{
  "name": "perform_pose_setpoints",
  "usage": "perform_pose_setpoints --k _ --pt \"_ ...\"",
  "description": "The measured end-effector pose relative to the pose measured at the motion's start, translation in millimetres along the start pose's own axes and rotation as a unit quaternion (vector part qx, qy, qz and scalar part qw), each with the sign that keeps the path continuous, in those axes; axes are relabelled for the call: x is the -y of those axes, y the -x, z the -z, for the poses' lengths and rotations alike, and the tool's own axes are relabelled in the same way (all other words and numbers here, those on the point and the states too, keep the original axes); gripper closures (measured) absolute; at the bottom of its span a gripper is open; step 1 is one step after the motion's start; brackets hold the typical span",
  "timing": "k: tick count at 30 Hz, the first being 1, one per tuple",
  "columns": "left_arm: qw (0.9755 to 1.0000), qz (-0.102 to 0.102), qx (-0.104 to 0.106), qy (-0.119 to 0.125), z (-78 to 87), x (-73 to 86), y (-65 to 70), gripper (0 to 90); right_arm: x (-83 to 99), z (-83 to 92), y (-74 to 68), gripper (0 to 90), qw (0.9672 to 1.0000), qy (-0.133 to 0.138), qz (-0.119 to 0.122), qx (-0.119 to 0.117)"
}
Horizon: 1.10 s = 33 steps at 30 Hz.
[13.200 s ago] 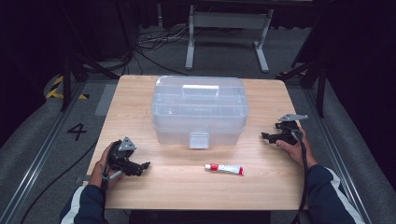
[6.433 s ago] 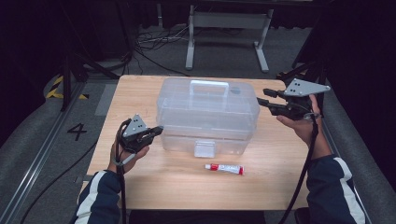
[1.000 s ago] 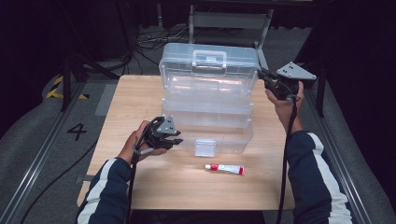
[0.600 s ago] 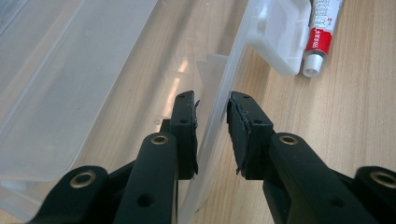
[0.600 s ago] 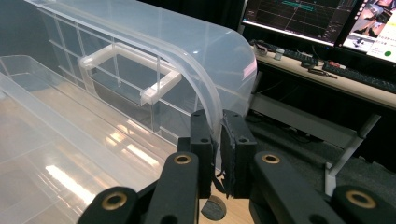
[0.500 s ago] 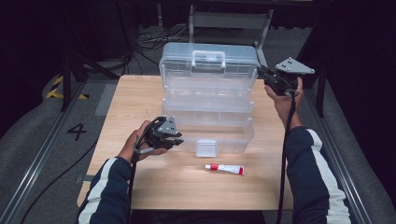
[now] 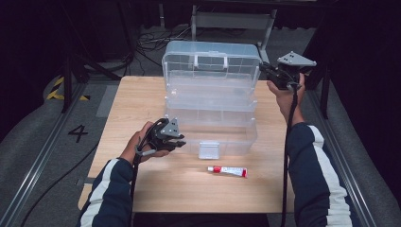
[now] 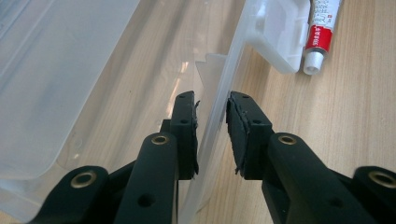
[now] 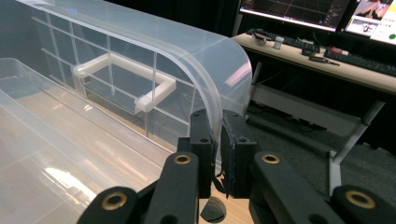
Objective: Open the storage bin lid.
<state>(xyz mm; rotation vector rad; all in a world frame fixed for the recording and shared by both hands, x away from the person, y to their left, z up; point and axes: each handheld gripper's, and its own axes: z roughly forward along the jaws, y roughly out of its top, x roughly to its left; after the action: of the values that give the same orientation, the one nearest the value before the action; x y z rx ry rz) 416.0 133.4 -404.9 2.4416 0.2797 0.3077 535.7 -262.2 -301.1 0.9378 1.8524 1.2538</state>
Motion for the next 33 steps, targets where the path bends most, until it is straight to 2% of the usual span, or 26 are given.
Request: perform_pose_setpoints --k 13,20,26,33 --pt "1.0 -0.002 0.001 0.008 0.0 1.6 -0.7 73.5 -11.0 -27.5 12.5 83.3 0.9993 -0.036 -0.003 0.007" --pt "1.0 -0.005 0.001 0.005 0.0 0.8 0.9 73.7 -12.5 -35.2 16.7 83.1 0.999 -0.044 -0.006 0.005" --pt "0.9999 -0.008 0.005 0.008 -0.1 0.7 1.6 74.6 -15.3 -46.8 20.1 82.6 0.9983 -0.058 0.0 0.009" --pt "0.9999 -0.006 0.007 0.013 0.0 0.9 3.8 75.2 -16.3 -61.9 26.2 82.5 0.9975 -0.07 -0.009 0.005"
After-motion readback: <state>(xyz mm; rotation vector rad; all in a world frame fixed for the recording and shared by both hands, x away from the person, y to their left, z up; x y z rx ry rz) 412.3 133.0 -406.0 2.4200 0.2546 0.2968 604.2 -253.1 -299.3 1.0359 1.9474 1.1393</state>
